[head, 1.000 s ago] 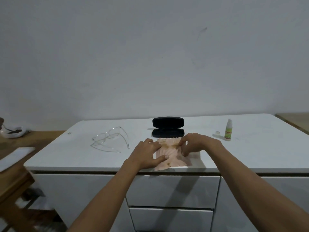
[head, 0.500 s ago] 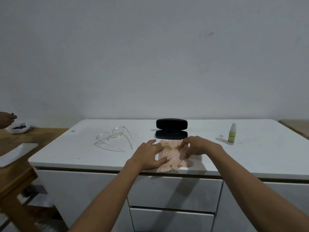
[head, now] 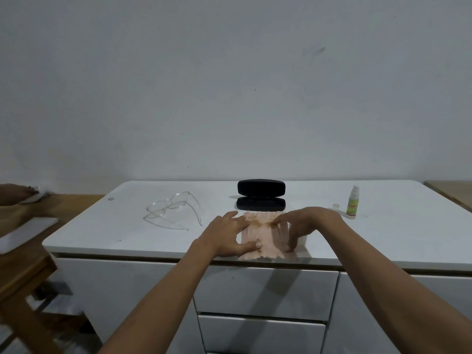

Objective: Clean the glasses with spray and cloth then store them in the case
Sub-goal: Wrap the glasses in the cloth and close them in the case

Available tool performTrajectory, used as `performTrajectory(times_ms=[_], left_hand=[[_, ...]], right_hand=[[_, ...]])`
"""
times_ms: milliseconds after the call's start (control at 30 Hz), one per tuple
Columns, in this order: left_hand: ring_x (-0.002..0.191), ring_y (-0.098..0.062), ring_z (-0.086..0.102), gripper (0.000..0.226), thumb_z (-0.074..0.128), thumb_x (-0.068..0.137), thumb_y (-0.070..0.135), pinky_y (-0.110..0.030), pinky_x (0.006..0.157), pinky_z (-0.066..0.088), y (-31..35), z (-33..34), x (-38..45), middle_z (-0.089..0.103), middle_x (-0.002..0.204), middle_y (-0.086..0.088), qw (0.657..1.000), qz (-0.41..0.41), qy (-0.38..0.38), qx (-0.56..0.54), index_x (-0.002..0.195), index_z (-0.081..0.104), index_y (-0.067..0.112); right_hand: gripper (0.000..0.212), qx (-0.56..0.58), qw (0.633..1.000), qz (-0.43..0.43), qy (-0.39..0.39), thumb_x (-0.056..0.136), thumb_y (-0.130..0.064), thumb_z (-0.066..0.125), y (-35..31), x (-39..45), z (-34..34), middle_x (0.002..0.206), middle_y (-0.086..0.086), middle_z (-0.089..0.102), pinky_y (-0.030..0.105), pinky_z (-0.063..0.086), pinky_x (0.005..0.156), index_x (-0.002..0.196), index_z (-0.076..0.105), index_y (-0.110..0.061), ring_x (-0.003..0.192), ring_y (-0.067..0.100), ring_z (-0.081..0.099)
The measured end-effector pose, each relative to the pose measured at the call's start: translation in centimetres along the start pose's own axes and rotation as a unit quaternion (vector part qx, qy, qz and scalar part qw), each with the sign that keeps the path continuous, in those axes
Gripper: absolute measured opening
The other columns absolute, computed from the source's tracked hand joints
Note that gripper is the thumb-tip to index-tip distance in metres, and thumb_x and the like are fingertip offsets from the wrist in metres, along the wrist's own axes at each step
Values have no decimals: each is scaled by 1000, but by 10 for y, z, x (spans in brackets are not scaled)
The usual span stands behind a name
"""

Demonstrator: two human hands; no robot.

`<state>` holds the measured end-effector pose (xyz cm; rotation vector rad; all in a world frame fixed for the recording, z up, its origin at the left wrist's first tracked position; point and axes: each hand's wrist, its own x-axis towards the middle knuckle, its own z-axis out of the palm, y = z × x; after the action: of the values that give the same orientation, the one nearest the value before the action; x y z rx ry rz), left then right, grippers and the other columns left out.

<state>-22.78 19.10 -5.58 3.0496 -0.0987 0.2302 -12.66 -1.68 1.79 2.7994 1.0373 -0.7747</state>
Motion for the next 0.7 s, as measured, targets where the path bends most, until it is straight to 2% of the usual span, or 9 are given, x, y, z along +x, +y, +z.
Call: performTrajectory(times_ms=[67, 167, 200, 267, 333, 467, 600, 700], left_hand=[[149, -23, 30, 74, 47, 87, 77, -44, 113, 33, 3, -3, -2, 50, 153, 5, 1000, -3, 7, -7, 147, 48, 33], [150, -20, 29, 78, 49, 88, 76, -43, 115, 32, -3, -10, -8, 49, 154, 2, 999, -31, 22, -31, 148, 48, 28], [149, -19, 32, 78, 49, 88, 75, -42, 115, 33, -9, -13, -10, 50, 153, 2, 998, -41, 34, -35, 148, 49, 26], [141, -19, 42, 72, 50, 90, 72, -39, 111, 38, -27, -19, -17, 57, 146, 2, 995, -57, 76, -32, 144, 55, 23], [133, -17, 50, 67, 51, 91, 71, -38, 107, 42, -48, -26, -26, 62, 138, 3, 989, -78, 120, -31, 138, 60, 24], [130, -19, 53, 59, 56, 92, 64, -40, 107, 41, -88, -36, -51, 66, 134, 2, 980, -117, 158, -11, 132, 65, 22], [123, -26, 58, 43, 63, 90, 41, -43, 103, 46, -121, -40, -77, 70, 127, -3, 971, -146, 190, -5, 126, 70, 18], [115, -30, 62, 42, 70, 75, 13, -43, 93, 49, -140, -38, -88, 74, 117, -6, 966, -160, 202, 30, 117, 75, 16]], right_hand=[[84, 11, 1000, 3, 13, 91, -22, 75, -3, 3, -3, 165, 2, 30, 36, 36, 113, 161, 28, -23, 147, 29, 36], [74, 65, 991, -21, 115, 85, -22, 79, -13, 16, -8, 155, 2, 46, 32, 44, 99, 151, 47, -24, 136, 25, 48], [69, 77, 985, -38, 150, 84, -21, 80, -20, 22, -9, 149, 3, 52, 31, 45, 94, 147, 52, -23, 130, 24, 53], [58, 92, 975, -73, 188, 84, -18, 78, -38, 33, -12, 139, 6, 61, 35, 51, 94, 139, 60, -19, 122, 26, 59], [48, 103, 968, -109, 199, 87, -18, 76, -62, 45, -13, 135, 11, 65, 43, 54, 99, 133, 64, -13, 119, 31, 63], [45, 122, 958, -164, 203, 90, -24, 76, -103, 73, -17, 133, 4, 65, 33, 54, 93, 134, 64, -27, 114, 20, 64], [42, 109, 952, -190, 215, 92, -19, 73, -131, 103, -18, 133, 3, 63, 31, 52, 89, 132, 64, -30, 108, 17, 63], [46, 96, 951, -198, 219, 93, -9, 68, -144, 121, -18, 135, 6, 62, 34, 52, 97, 134, 63, -30, 113, 20, 63]])
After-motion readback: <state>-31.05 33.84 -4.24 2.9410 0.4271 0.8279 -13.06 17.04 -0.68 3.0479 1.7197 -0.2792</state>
